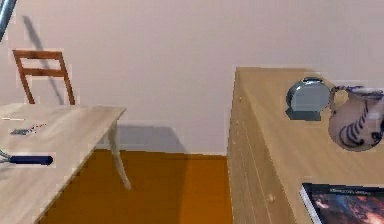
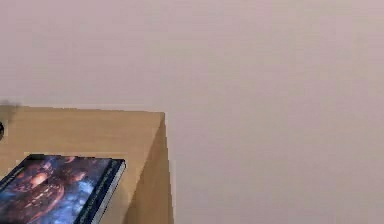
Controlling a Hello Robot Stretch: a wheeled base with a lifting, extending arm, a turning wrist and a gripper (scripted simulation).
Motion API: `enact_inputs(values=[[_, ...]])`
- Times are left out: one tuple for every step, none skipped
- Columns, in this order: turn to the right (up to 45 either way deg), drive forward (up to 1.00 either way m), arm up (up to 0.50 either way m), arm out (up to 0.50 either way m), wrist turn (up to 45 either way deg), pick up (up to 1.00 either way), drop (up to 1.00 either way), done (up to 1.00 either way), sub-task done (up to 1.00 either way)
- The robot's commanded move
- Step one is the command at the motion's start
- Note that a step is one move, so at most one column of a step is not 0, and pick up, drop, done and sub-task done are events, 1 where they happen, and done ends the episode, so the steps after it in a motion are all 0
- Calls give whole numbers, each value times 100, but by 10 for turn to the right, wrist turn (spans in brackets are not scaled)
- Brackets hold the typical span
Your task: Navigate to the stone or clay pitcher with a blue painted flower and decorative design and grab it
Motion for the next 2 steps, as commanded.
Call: enact_inputs(values=[[0, 100, 0, 0, 0, 0, 0, 0, 0], [90, 0, 0, 0, 0, 0, 0, 0, 0]])
